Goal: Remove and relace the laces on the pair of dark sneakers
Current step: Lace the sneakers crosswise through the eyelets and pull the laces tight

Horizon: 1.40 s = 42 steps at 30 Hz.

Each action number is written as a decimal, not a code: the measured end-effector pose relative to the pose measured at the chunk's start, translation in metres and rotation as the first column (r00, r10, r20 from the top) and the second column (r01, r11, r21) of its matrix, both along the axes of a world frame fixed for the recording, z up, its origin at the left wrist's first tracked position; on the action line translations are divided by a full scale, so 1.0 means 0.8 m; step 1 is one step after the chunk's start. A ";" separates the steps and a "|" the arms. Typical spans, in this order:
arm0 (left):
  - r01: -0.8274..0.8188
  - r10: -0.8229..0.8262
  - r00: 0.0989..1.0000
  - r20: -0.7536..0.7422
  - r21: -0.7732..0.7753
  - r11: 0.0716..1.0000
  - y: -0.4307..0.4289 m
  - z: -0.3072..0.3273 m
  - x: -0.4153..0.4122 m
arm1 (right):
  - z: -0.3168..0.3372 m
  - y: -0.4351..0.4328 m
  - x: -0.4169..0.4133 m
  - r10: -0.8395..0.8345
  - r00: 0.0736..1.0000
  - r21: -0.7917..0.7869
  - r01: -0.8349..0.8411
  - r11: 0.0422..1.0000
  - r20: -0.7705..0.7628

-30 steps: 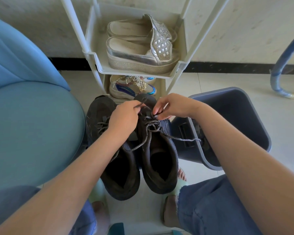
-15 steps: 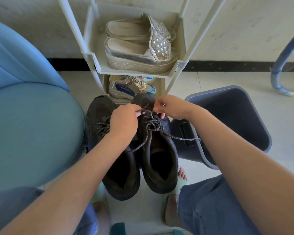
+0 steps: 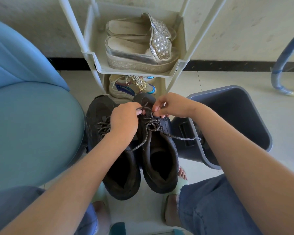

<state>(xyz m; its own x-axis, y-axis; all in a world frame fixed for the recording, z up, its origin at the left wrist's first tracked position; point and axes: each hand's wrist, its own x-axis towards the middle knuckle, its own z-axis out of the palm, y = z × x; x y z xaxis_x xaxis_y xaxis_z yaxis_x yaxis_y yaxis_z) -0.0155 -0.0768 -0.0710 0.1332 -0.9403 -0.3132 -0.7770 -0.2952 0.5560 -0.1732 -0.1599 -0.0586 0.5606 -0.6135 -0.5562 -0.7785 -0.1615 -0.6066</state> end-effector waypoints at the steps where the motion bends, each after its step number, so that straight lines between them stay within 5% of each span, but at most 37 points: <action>1: -0.021 0.021 1.000 -0.020 -0.010 1.000 0.000 -0.002 0.000 | -0.001 0.000 0.000 0.006 1.000 -0.011 -0.006 1.000 -0.009; 8: -0.120 0.112 0.987 -0.115 -0.068 0.990 0.004 -0.007 -0.006 | -0.003 0.003 0.005 -0.021 1.000 -0.036 0.021 0.999 -0.008; 16: -0.078 0.074 0.996 -0.048 -0.082 0.994 0.005 -0.004 -0.009 | 0.000 0.006 0.003 -0.076 0.996 -0.018 0.077 0.997 0.043; 23: -0.072 0.063 0.988 -0.141 -0.064 0.995 0.004 -0.005 -0.010 | -0.002 0.004 0.006 0.000 1.000 -0.028 -0.001 1.000 -0.016; 31: -0.007 0.007 1.000 0.002 -0.079 0.997 0.003 0.002 -0.015 | -0.007 0.003 0.003 -0.037 0.999 -0.043 0.036 0.998 -0.021; 42: -0.048 0.045 0.998 -0.038 -0.082 0.995 0.002 -0.001 -0.014 | -0.006 0.001 0.001 -0.035 0.999 -0.012 0.035 0.999 0.005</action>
<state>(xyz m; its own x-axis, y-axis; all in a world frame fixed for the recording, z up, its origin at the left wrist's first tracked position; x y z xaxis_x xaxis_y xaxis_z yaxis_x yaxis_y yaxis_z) -0.0267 -0.0748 -0.0720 0.1675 -0.9562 -0.2401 -0.7425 -0.2826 0.6073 -0.1724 -0.1592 -0.0632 0.5413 -0.6395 -0.5458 -0.7808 -0.1415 -0.6086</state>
